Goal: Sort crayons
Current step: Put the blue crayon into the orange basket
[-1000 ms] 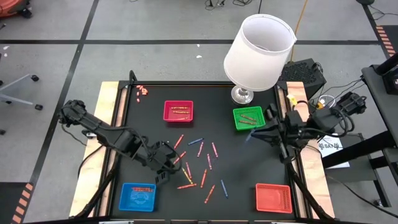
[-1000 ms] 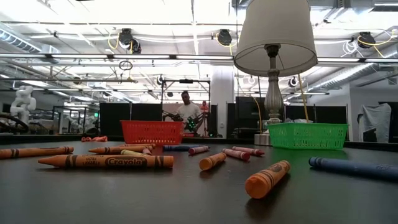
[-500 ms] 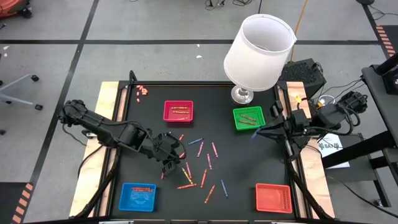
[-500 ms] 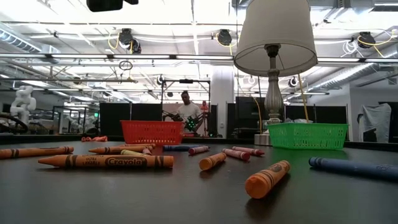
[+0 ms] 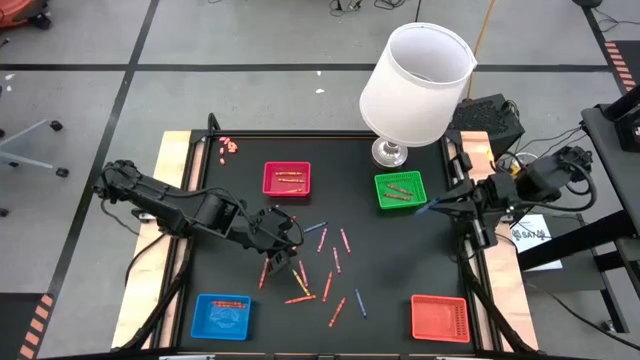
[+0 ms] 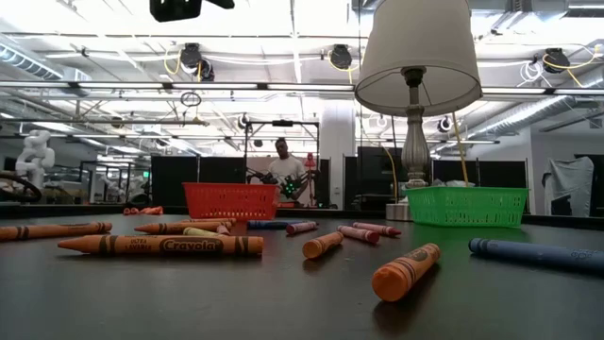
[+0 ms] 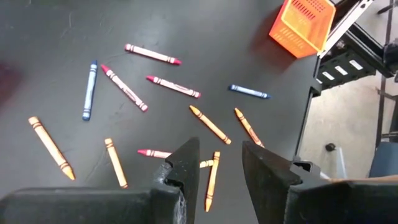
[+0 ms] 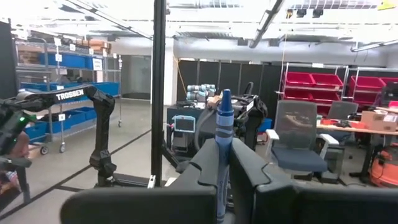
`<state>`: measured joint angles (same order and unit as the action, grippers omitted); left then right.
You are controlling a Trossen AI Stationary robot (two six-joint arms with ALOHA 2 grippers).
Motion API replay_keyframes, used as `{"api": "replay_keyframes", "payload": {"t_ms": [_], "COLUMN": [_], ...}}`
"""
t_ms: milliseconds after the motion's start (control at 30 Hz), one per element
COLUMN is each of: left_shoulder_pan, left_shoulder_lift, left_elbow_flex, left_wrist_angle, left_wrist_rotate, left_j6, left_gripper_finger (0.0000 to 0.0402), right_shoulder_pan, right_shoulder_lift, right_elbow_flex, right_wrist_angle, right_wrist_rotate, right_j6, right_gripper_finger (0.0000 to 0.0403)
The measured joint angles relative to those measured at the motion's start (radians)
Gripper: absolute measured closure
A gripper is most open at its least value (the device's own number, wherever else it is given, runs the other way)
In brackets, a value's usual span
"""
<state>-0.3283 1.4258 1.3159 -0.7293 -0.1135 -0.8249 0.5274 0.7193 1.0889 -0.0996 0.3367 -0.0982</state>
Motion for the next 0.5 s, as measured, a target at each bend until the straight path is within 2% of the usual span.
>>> {"api": "replay_keyframes", "payload": {"t_ms": [233,500], "left_shoulder_pan": [0.0,-0.006], "left_shoulder_lift": [0.0,0.0], "left_elbow_flex": [0.0,0.0], "left_wrist_angle": [0.011,0.012], "left_wrist_rotate": [0.0,0.013], "left_j6": [-0.001,-0.008], "left_gripper_finger": [0.0282,0.0282], "right_shoulder_pan": [0.0,0.001], "right_shoulder_lift": [-0.004,0.002], "right_elbow_flex": [0.0,0.0], "right_wrist_angle": [-0.036,-0.049], "right_wrist_rotate": [0.0,-0.029], "right_j6": [0.065,0.441], "right_gripper_finger": [0.0403,0.0403]}}
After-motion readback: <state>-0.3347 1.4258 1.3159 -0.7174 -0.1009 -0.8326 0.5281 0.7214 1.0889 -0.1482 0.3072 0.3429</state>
